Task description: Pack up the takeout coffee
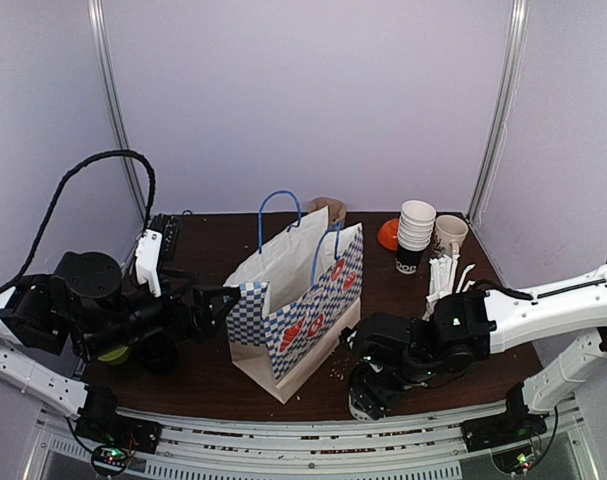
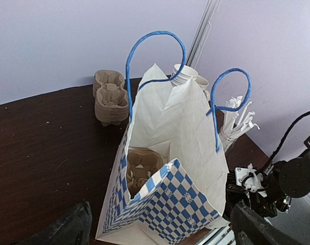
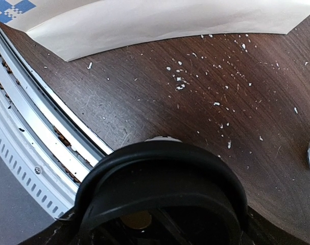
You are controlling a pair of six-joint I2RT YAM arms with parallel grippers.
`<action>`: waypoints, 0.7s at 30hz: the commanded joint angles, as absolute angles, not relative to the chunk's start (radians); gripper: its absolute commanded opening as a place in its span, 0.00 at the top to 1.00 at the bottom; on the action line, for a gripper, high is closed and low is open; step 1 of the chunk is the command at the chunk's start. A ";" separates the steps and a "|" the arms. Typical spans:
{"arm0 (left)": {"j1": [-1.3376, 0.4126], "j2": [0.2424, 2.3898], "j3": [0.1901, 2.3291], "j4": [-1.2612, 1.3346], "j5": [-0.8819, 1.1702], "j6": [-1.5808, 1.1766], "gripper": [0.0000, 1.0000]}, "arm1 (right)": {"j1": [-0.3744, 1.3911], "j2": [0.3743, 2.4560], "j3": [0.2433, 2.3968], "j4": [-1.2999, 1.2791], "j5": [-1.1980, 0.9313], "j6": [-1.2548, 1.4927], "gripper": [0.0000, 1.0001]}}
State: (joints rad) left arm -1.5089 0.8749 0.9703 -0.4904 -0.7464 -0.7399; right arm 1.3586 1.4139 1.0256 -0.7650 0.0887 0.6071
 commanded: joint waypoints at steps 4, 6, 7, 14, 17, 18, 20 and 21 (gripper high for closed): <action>-1.505 0.861 0.964 -0.493 -0.808 -0.746 0.02 | 1.367 1.394 1.006 -0.763 0.088 0.608 0.17; -1.505 0.859 0.970 -0.500 -0.831 -0.742 0.02 | 1.367 1.384 1.007 -0.765 0.091 0.609 0.18; -1.505 0.858 0.974 -0.505 -0.843 -0.740 0.02 | 1.367 1.377 1.010 -0.770 0.093 0.609 0.19; -1.498 0.844 1.007 -0.541 -0.928 -0.725 0.02 | 1.366 1.318 1.014 -0.816 0.138 0.618 0.19; -1.489 0.836 1.004 -0.541 -0.944 -0.721 0.02 | 1.363 1.299 1.009 -0.845 0.192 0.617 0.19; -1.485 0.833 0.999 -0.538 -0.946 -0.720 0.02 | 1.361 1.297 1.005 -0.849 0.204 0.614 0.18; -1.476 0.830 0.987 -0.526 -0.939 -0.721 0.02 | 1.353 1.295 0.989 -0.839 0.201 0.609 0.17; -1.473 0.830 0.980 -0.519 -0.931 -0.720 0.02 | 1.350 1.296 0.978 -0.828 0.192 0.608 0.16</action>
State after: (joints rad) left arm -1.4895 0.8429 0.9760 -0.5488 -0.9016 -0.7315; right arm 1.3571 1.3102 1.0161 -0.8013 0.1482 0.6086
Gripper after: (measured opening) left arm 0.984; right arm 0.899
